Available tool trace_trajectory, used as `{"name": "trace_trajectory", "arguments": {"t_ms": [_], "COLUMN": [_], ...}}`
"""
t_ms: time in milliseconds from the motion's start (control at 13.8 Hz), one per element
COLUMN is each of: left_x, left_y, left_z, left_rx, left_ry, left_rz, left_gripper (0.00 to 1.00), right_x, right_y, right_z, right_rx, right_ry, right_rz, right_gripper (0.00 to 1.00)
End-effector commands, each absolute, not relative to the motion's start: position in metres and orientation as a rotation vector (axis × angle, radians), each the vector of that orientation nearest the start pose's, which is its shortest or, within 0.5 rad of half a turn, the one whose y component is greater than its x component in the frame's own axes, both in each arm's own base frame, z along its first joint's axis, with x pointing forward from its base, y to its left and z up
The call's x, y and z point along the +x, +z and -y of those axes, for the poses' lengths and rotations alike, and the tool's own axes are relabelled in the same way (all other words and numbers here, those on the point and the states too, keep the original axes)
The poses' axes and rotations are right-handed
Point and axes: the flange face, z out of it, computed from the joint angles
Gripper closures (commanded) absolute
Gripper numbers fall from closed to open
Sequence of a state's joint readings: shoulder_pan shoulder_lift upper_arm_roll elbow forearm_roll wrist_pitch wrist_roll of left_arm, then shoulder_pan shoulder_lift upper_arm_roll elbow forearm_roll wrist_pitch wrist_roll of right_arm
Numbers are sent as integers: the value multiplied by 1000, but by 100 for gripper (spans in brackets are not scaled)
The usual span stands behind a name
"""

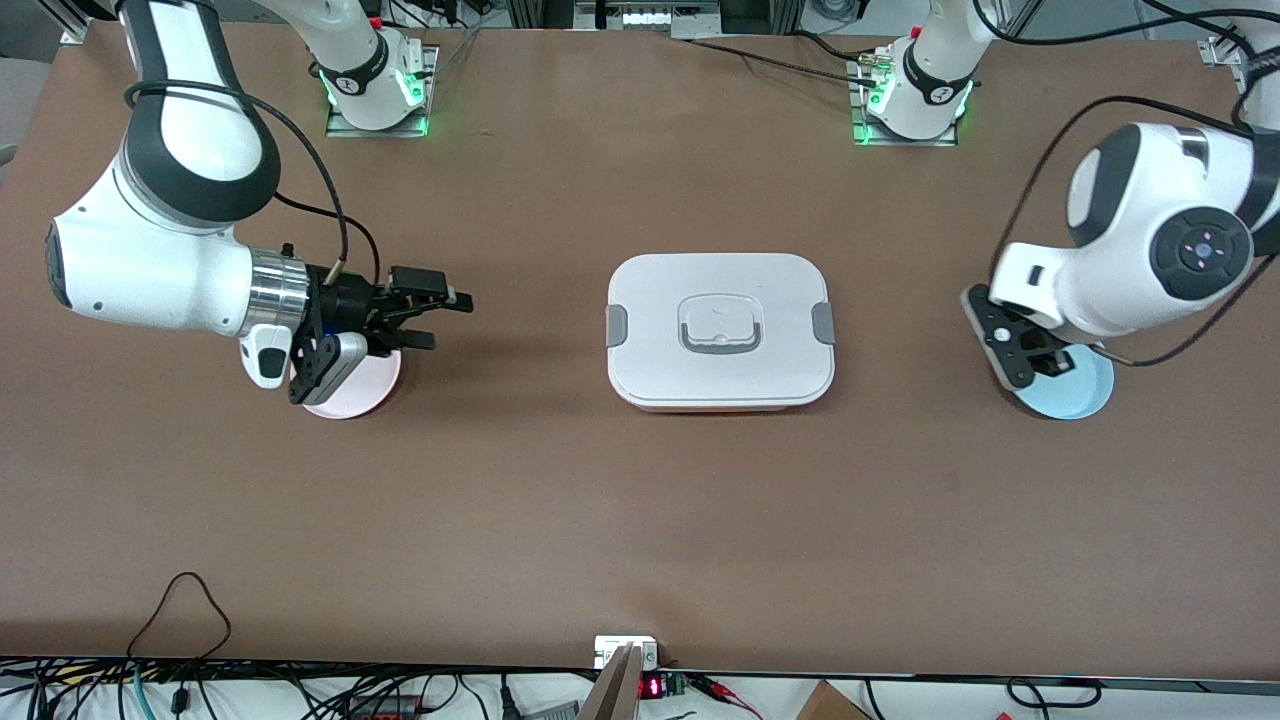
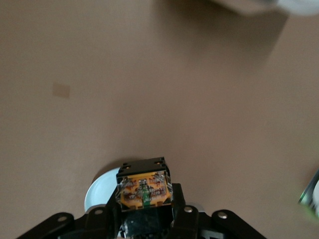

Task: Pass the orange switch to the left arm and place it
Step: 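Carry the switch toward the blue plate while the right gripper withdraws, then lower the switch onto the blue plate and open the left gripper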

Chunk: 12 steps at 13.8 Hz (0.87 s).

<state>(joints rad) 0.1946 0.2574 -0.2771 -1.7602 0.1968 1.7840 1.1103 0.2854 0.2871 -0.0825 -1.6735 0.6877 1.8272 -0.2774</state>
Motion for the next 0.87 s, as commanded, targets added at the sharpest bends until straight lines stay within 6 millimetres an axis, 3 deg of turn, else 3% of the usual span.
{"name": "trace_trajectory", "arguments": {"t_ms": [0, 145, 289, 434, 578, 795], "left_x": [607, 609, 613, 604, 587, 577], "left_y": [374, 353, 328, 302, 267, 221], "left_z": [-43, -84, -107, -144, -163, -177], "left_rx": [-2411, -2323, -2116, -2068, -2064, -2058], "left_ry": [474, 441, 459, 456, 361, 294], "left_rz": [-2067, -2223, -2371, -2342, -2329, -2356], "left_gripper": [91, 91, 91, 90, 89, 89], "right_x": [600, 594, 593, 595, 601, 607], "right_y": [456, 459, 466, 479, 487, 491], "right_z": [-168, -151, -132, -100, -61, -32], "right_rx": [-2728, -2921, -3069, -3133, -3210, -3217], "right_ry": [264, 325, 335, 305, 260, 219], "right_rz": [178, 240, 323, 287, 196, 5], "right_gripper": [0, 0, 0, 0, 0, 0]}}
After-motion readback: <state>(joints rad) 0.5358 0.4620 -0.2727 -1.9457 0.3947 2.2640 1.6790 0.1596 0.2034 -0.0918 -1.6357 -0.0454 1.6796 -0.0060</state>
